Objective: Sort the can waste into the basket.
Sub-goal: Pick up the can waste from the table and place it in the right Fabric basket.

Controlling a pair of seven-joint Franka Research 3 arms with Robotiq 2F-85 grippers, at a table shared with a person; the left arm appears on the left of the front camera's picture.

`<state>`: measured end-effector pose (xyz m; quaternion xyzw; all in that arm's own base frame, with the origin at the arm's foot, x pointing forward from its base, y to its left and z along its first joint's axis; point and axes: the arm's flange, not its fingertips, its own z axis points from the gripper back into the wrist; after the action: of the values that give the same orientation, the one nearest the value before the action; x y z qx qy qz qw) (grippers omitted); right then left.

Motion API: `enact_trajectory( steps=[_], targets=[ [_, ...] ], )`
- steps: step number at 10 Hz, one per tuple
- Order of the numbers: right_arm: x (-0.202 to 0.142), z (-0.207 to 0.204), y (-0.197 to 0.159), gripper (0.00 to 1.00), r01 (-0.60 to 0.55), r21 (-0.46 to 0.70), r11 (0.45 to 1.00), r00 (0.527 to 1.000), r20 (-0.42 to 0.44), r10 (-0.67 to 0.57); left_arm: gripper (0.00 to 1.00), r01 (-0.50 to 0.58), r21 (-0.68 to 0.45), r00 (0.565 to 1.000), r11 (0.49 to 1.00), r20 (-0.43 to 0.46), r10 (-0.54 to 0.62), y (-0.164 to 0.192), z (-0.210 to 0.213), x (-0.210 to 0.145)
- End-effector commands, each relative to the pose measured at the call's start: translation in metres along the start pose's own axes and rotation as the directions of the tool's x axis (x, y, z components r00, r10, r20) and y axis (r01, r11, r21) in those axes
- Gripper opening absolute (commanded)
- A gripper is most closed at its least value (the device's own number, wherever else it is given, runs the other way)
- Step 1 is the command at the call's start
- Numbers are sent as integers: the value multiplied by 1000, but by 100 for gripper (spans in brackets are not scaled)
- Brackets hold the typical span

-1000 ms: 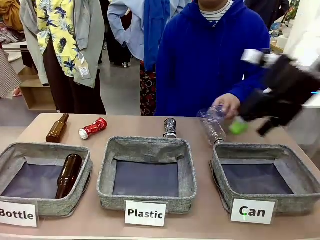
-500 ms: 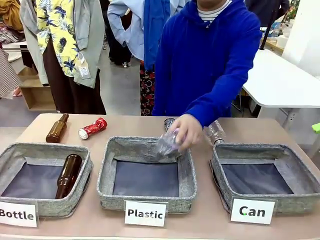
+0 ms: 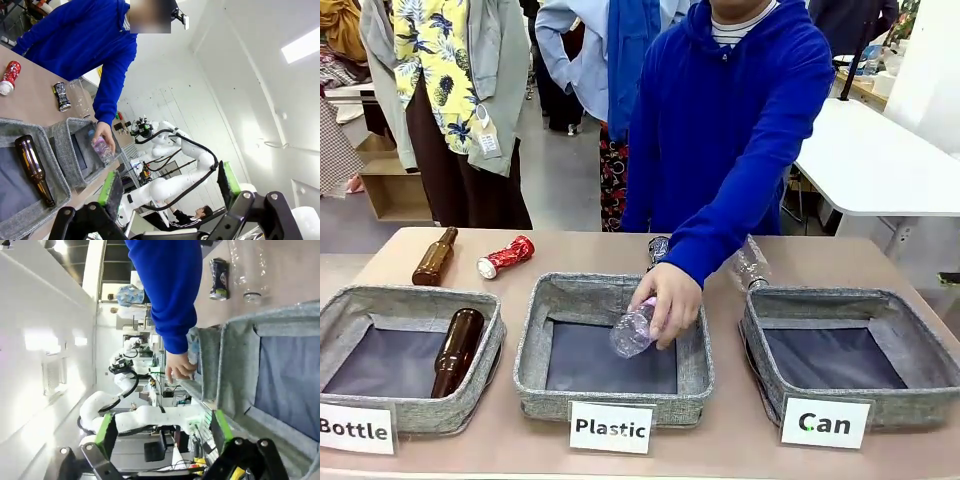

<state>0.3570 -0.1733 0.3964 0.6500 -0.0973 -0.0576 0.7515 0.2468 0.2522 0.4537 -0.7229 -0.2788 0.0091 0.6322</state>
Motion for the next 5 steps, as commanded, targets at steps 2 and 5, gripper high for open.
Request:
enact_trajectory(
  steps=[2,5],
  targets=[
    [7,-11,28,100,-27,-102,994,996,78,35,100,-6,-13,1000,1000,4,6,-5,-1,2],
    [15,-95,90,100,-5,-376,927,984,163,72,100,-6,-13,1000,1000,4,6,-5,-1,2]
  ],
)
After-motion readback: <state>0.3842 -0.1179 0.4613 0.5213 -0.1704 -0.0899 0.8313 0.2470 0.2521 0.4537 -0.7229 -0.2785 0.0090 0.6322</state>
